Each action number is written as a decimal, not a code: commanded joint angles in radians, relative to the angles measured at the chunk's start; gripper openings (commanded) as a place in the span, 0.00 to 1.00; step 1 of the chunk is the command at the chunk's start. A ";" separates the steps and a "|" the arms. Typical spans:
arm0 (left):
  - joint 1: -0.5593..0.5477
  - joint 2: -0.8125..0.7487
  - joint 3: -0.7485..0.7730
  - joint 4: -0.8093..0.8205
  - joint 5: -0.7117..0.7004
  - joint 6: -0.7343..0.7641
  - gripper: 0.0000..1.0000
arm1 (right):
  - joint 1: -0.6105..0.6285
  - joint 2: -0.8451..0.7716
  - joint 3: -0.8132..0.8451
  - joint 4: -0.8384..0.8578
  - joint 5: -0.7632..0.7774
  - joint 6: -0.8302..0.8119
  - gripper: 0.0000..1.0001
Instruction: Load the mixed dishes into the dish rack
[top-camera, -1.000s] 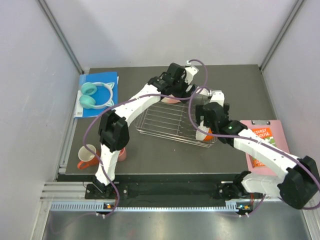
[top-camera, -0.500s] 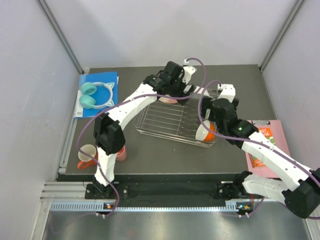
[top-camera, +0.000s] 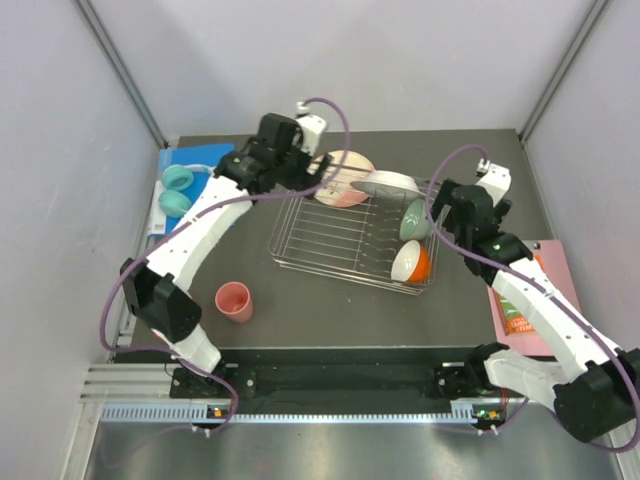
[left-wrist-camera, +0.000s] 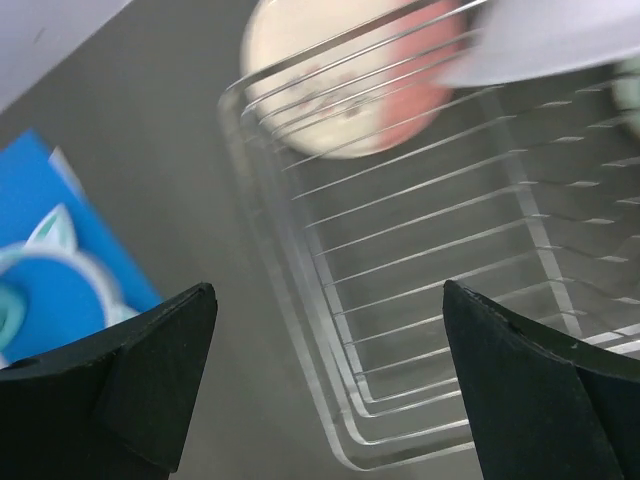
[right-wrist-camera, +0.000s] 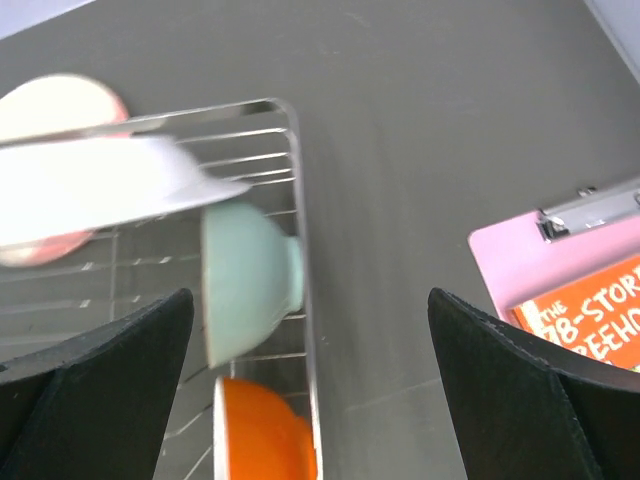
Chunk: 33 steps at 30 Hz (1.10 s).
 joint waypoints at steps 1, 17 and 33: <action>0.201 0.054 -0.074 0.025 -0.001 -0.039 0.99 | -0.105 0.042 0.041 -0.046 -0.088 0.102 0.99; 0.287 0.398 0.107 -0.093 0.206 -0.134 0.89 | -0.130 0.040 0.024 -0.057 -0.113 0.038 1.00; 0.370 0.268 0.102 -0.003 0.202 -0.243 0.90 | -0.139 0.045 0.000 -0.030 -0.143 0.012 1.00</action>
